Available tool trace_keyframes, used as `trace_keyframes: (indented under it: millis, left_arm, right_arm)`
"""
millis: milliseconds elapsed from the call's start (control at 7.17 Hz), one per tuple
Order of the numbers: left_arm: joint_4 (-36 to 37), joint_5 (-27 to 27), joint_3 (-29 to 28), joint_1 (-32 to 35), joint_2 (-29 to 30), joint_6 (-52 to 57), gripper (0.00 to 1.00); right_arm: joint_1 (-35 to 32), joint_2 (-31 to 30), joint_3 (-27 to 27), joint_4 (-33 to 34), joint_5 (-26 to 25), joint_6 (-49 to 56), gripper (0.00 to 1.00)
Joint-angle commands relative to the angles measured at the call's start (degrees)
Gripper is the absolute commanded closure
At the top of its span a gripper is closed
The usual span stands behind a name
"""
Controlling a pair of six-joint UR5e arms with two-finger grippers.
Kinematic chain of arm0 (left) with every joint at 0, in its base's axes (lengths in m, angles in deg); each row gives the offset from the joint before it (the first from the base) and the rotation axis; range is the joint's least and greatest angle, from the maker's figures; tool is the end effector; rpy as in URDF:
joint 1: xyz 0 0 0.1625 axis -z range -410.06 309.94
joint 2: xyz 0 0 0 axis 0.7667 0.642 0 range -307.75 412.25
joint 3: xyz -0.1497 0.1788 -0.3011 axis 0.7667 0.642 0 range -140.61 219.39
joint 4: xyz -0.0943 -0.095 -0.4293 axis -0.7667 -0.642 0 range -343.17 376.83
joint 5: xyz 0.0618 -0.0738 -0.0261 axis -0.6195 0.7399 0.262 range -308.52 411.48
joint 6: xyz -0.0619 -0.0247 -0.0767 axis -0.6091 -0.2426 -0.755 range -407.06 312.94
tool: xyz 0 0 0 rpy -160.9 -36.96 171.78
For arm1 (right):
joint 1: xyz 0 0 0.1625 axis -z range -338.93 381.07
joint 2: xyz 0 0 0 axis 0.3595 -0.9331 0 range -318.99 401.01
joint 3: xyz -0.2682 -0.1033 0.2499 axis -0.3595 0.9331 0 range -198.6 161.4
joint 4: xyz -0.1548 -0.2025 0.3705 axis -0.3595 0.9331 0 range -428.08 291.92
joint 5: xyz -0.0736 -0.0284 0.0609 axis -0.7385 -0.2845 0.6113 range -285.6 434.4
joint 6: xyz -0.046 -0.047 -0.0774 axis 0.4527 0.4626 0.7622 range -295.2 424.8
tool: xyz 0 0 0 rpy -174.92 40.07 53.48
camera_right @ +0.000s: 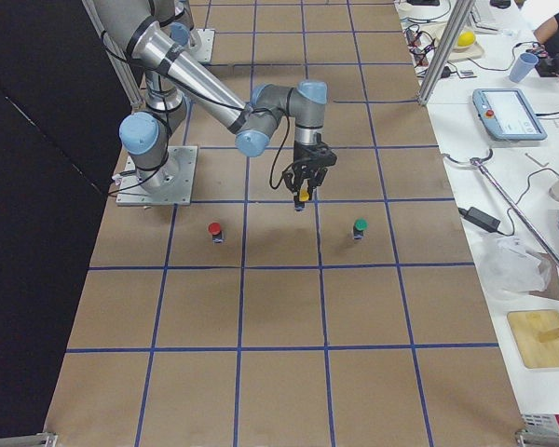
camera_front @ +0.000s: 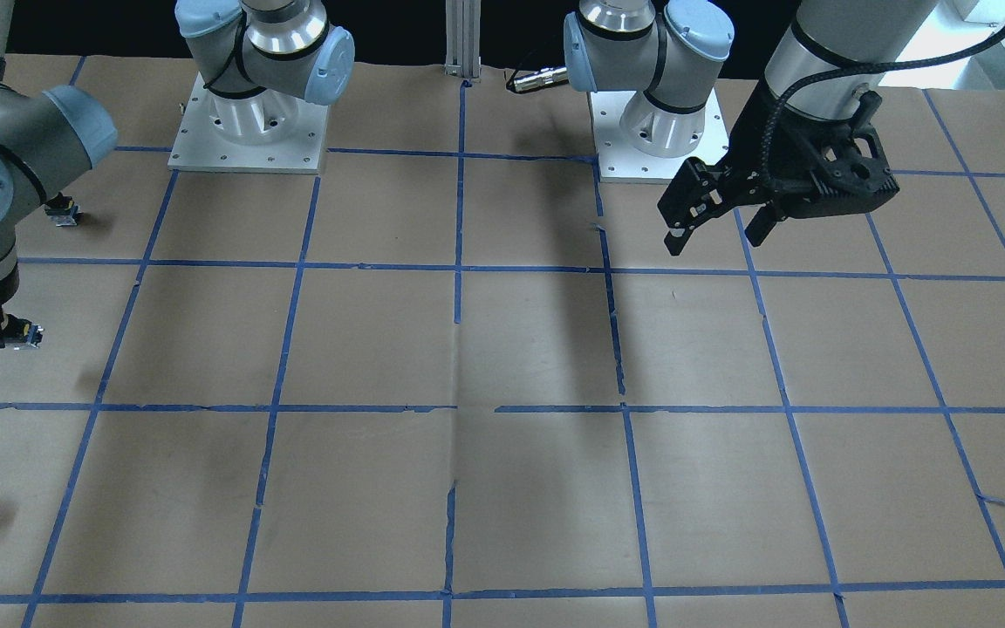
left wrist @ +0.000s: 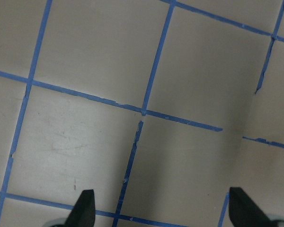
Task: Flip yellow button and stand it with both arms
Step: 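Carry the button toward the green button with right gripper while left arm withdraws, then lower the button upright onto the table and open the right gripper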
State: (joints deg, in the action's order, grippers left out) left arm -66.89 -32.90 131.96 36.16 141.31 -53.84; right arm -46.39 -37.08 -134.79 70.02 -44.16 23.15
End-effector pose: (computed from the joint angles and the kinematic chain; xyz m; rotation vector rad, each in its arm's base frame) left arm -0.1080 -0.5390 0.4384 0.2737 -3.0268 0.1194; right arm -0.1250 -0.5223 0.1996 -1.4625 -2.2207 0.3415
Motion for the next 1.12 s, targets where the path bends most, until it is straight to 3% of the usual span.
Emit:
trace_keyframes:
  millis: [0, 279, 837, 977]
  left_arm:
    - [-3.8, -4.2, -5.9, 1.5, 3.6, 8.1, 0.01]
    - [-4.3, -3.9, -5.7, 1.6, 3.6, 8.2, 0.00]
    - [-4.9, -5.1, -5.7, 1.7, 3.4, 9.2, 0.00]
    - [-5.1, -5.3, -5.1, 1.7, 2.3, 9.3, 0.00]
  right_arm:
    - [1.4, 2.1, -1.5, 5.0, -0.4, -0.4, 0.94]
    - [2.8, 6.1, -1.5, 10.7, -1.6, -0.1, 0.93]
    - [2.9, 6.1, -3.5, 11.2, -2.9, -0.5, 0.79]
    - [3.0, 6.1, -3.5, 11.2, -2.9, -0.5, 0.63]
